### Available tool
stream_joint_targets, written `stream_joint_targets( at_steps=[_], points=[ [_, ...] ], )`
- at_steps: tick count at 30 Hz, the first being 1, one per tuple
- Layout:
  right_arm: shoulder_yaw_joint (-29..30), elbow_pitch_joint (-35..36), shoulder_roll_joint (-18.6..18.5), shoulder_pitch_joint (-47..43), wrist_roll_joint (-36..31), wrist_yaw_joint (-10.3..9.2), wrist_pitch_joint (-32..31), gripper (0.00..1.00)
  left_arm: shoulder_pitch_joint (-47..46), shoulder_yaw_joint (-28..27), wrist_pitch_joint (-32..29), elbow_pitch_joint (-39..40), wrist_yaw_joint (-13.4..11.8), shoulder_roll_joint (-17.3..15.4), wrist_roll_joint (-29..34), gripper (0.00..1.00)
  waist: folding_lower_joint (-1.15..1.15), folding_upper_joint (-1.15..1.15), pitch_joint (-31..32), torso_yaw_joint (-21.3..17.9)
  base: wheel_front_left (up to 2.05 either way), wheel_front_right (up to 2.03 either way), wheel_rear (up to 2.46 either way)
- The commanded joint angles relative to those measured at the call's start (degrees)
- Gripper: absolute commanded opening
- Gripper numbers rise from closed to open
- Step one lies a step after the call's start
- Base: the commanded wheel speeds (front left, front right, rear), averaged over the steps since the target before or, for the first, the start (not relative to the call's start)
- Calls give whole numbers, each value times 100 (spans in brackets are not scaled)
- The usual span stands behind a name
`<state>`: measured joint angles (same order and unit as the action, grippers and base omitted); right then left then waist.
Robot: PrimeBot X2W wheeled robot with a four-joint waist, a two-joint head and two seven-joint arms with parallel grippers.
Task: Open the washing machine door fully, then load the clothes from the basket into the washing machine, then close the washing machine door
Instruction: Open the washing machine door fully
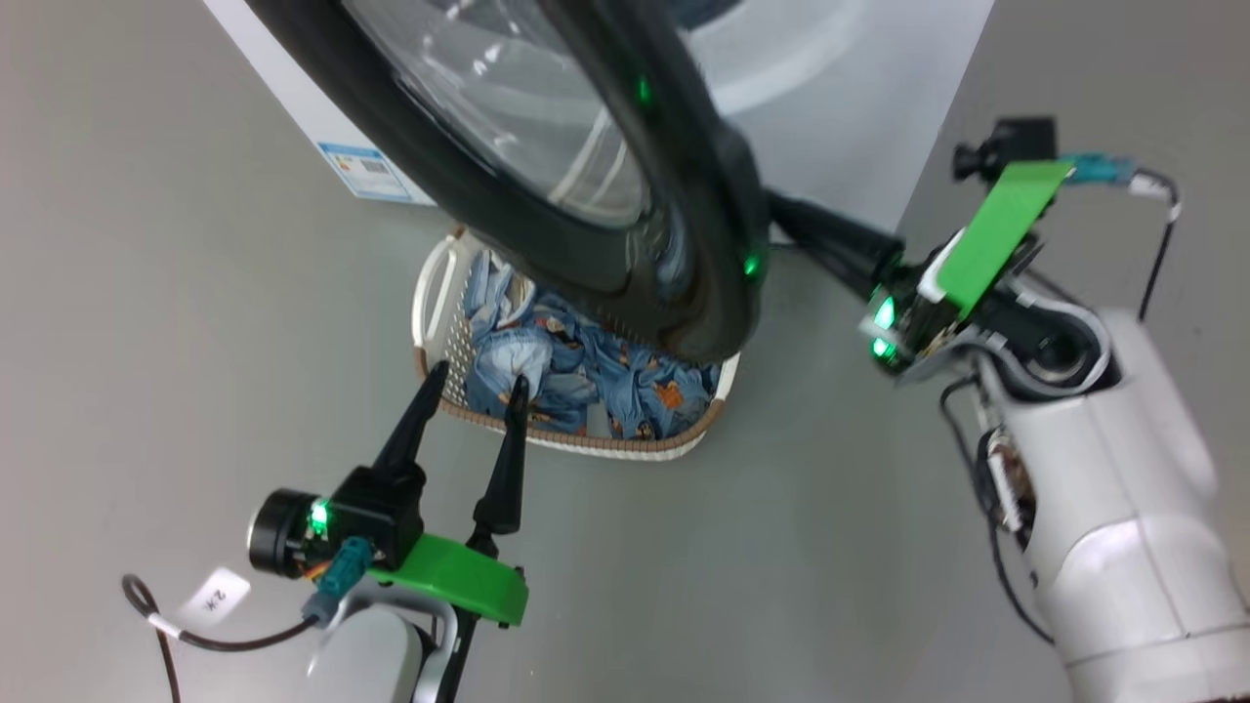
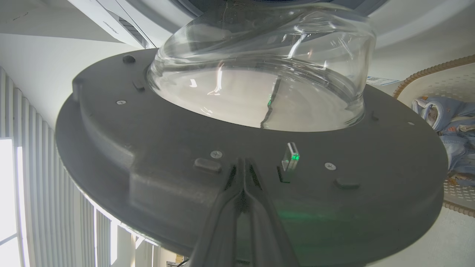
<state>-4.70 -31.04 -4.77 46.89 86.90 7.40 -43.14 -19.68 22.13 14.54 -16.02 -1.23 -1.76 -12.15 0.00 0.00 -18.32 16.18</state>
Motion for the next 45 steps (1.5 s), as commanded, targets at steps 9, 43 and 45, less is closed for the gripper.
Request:
stream_joint_targets(
  at_steps=[9,43,45],
  points=[
    [-1144,159,189,-551,851,9,661,0,286,-197,46,-72,132,-111,87,100,0,0,635,115,0,0,0],
    [-1883,329,-78,-941,2012,9,2005,0,448,-401,46,-172,170,-111,109,100,0,0,944,-14,0,0,0],
    [-1761,516,-168,-1076,2030,9,2098,0,438,-444,46,-176,161,-111,121,100,0,0,961,-63,0,0,0]
  ],
)
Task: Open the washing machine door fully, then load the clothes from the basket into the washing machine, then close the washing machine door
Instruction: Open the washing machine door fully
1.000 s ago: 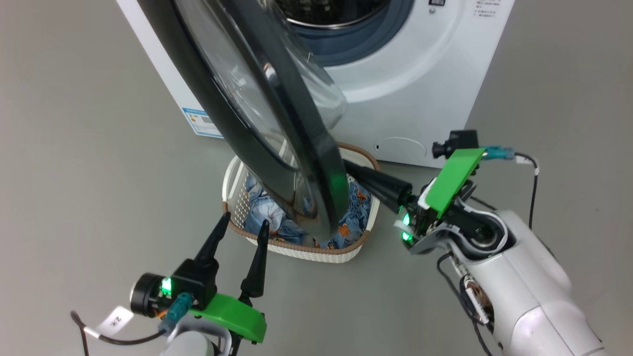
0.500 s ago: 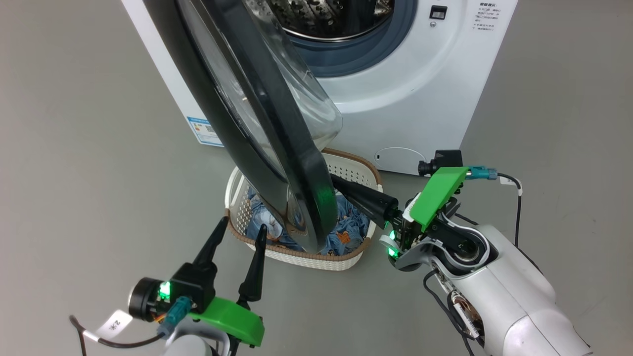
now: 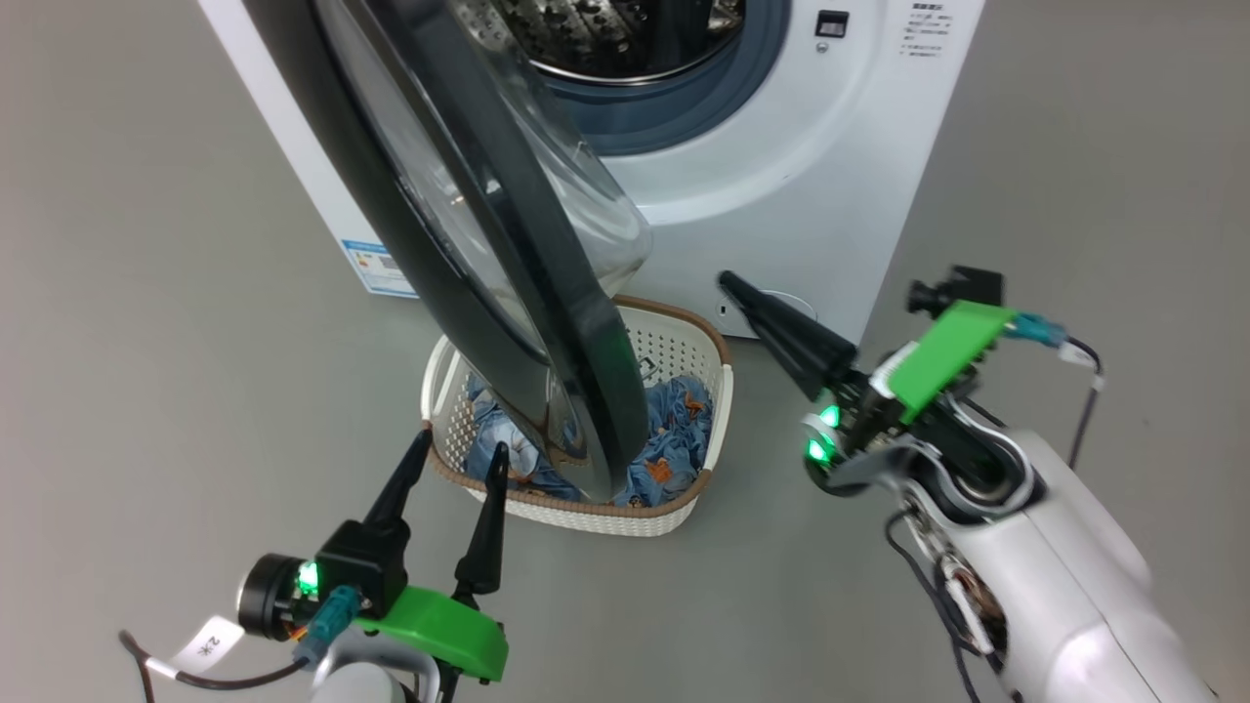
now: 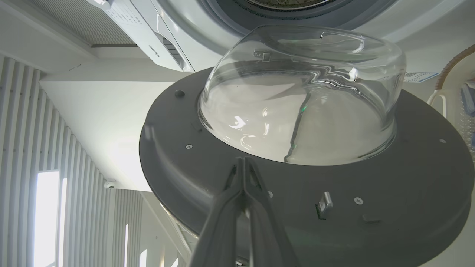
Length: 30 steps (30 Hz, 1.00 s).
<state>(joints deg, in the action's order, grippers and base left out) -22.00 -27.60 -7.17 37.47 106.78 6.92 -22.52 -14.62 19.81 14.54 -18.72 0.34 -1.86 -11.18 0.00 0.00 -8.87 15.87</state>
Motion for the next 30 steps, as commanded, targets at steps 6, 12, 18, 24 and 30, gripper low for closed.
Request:
stream_joint_targets(
  at_steps=[6,12,18,24,30],
  points=[
    [188,838,-284,-748,-88,57,291,0,-45,-328,46,93,0,-110,61,100,0,0,81,-182,0,0,0],
    [398,1525,-505,-1605,-305,57,740,55,16,-417,46,55,8,-119,80,100,0,0,204,-351,0,0,0],
    [641,2100,-581,-2460,-402,57,1185,100,143,-478,46,-17,34,-168,90,100,0,0,450,-513,0,0,0],
    [811,2468,-593,-3017,-614,57,1649,100,257,-554,46,-41,21,-225,70,100,0,0,621,-654,0,0,0],
    [841,2559,-815,-3441,-1674,57,2481,100,351,-625,46,-19,12,-278,39,100,0,0,716,-771,0,0,0]
  ],
)
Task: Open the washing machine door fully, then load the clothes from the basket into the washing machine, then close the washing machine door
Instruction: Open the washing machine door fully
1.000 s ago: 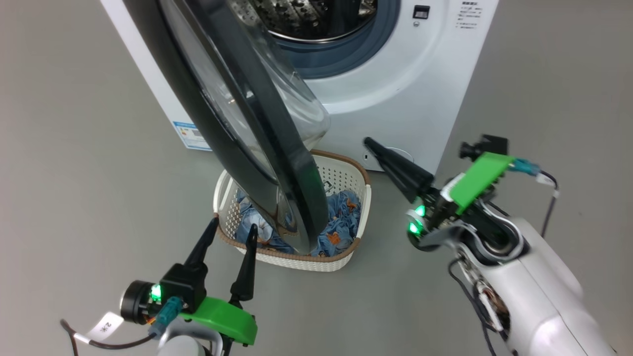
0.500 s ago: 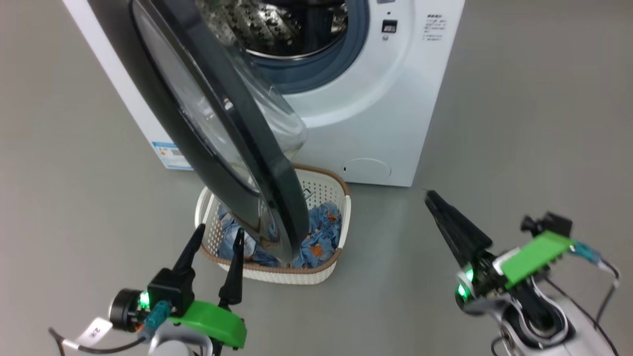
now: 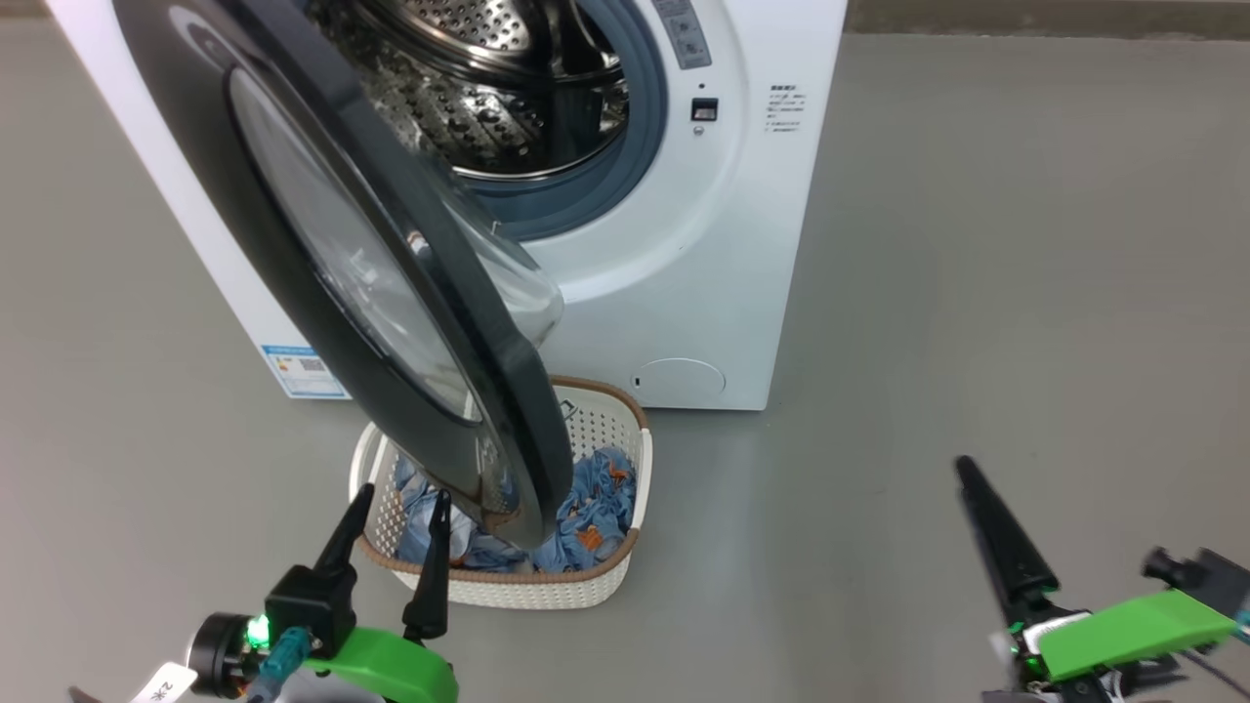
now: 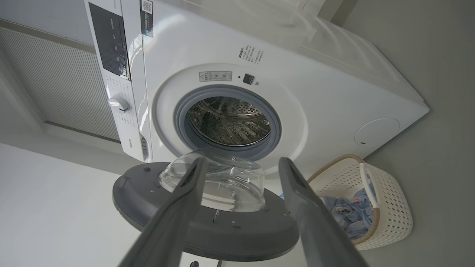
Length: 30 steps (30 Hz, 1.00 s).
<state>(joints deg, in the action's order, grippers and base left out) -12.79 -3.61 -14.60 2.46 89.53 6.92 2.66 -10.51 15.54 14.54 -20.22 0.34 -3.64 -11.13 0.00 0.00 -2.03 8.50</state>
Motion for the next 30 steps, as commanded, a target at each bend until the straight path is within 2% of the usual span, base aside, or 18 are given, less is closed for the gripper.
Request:
stream_joint_targets(
  at_steps=[1,8,12,16,18,19,22,26,30],
  points=[
    [-66,134,-118,15,-172,57,127,100,-48,-211,46,138,11,-108,28,100,0,0,44,-51,0,0,0],
    [321,-237,-408,-215,-1666,57,1025,100,47,-286,46,180,5,-159,-14,100,0,0,120,-159,0,0,0],
    [841,-436,-448,-331,-2651,57,1182,100,105,-322,46,194,-5,-187,-36,100,0,0,189,-210,0,0,0],
    [1526,-423,-379,-444,-4021,57,1223,100,156,-341,46,208,-11,-206,-57,100,0,0,245,-239,0,0,0],
    [1877,-279,-263,-478,-4750,57,1229,100,162,-340,46,218,-11,-211,-61,100,0,0,254,-247,0,0,0],
    [2154,-94,-98,-509,-5449,57,1230,100,167,-336,46,228,-12,-216,-63,100,0,0,262,-256,0,0,0],
    [2386,166,156,-562,-6341,57,1224,100,171,-323,46,234,-8,-219,-66,100,0,0,268,-260,0,0,0],
    [2393,353,489,-612,-7204,57,1054,100,167,-306,46,225,-4,-214,-80,100,0,0,263,-250,0,0,0],
    [2250,408,773,-620,-7758,57,922,100,145,-286,46,208,-1,-204,-93,100,0,0,255,-228,0,0,0]
  ],
)
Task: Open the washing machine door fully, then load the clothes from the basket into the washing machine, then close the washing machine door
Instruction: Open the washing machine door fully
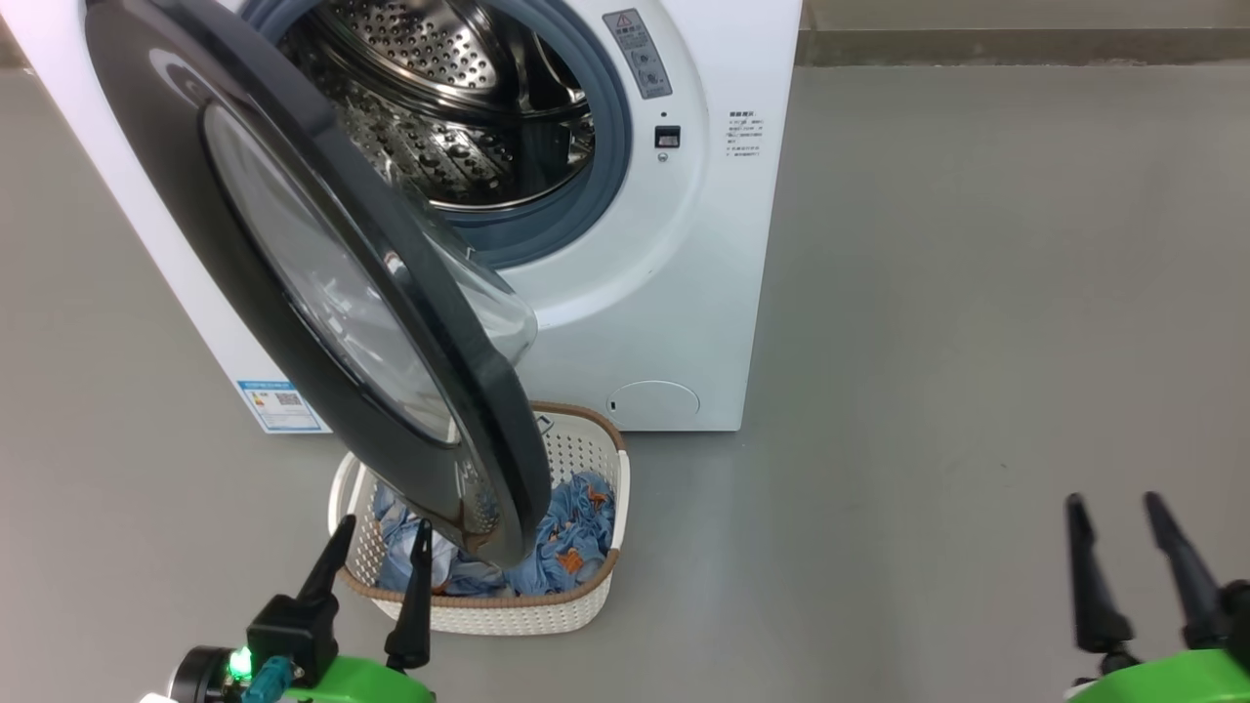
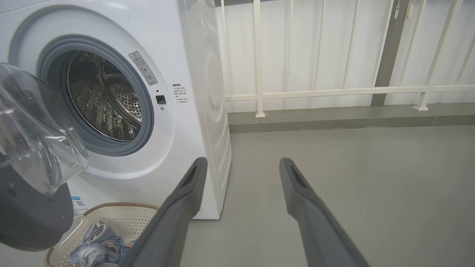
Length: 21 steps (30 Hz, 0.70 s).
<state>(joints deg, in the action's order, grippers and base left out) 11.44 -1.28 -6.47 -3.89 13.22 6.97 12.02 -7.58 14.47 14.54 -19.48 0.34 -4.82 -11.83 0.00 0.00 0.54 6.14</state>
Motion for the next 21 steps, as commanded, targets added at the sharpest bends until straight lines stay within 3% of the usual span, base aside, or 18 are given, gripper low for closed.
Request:
stream_joint_targets(
  at_steps=[1,6,21],
  points=[
    [-222,167,17,3,-213,52,-53,100,-153,-175,46,130,-2,-84,-27,100,0,0,-1,16,0,0,0],
    [-425,120,210,-81,-459,52,-133,100,-160,-160,46,112,-5,-73,-36,100,0,0,14,59,0,0,0],
    [-526,-40,332,-125,-555,52,-102,100,-171,-114,46,94,10,-35,-51,100,0,0,39,171,0,0,0]
  ],
)
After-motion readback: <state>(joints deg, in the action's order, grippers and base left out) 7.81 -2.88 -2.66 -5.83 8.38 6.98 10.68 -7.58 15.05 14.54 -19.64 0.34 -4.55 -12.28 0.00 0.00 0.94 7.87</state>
